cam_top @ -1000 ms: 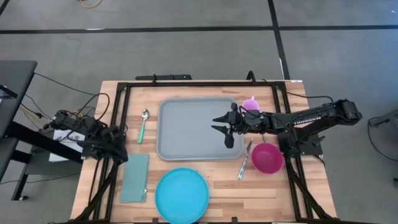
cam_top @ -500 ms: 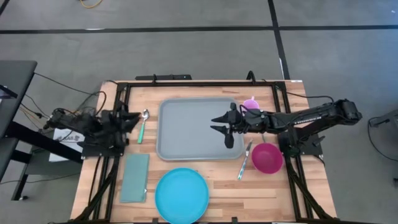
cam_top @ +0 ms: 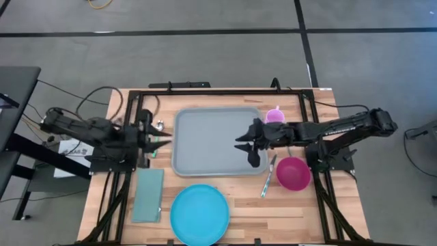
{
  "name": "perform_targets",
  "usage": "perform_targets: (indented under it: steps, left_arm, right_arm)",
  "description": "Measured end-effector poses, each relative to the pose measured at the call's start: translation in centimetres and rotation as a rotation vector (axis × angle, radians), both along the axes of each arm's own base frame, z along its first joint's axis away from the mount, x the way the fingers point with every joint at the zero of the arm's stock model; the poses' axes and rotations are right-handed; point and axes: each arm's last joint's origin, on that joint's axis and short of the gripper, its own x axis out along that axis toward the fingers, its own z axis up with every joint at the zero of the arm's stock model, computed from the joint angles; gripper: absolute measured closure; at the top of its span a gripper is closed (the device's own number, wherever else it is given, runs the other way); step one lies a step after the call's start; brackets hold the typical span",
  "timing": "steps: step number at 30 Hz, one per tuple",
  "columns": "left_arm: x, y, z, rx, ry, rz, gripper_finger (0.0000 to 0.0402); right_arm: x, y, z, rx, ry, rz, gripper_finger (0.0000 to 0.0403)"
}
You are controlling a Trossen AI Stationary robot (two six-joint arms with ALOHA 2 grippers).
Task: Set up tray
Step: Put the pink mug on the gray tray
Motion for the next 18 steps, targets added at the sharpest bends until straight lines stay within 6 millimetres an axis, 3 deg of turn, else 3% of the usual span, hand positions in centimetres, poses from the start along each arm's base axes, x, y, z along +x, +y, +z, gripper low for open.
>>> perform_targets:
  steps: [4, 9, 18]
  left_arm:
    - [1.3, -0.7, -1.1, 0.073, 0.116, -0.087, 0.0327]
    - [2.6, -1.6, -2.2, 0.034, 0.199, -0.211, 0.0327]
    - [5.4, -2.1, -4.6, 0.050, 0.337, -0.082, 0.0327]
  right_arm:
    - [-0.9, 1.0, -1.2, 0.052, 0.154, -0.009, 0.0280]
    - [-1.5, 2.6, -1.5, 0.044, 0.195, -0.001, 0.0280]
    - [-2.2, 4.4, -1.8, 0.136, 0.233, -0.010, 0.0280]
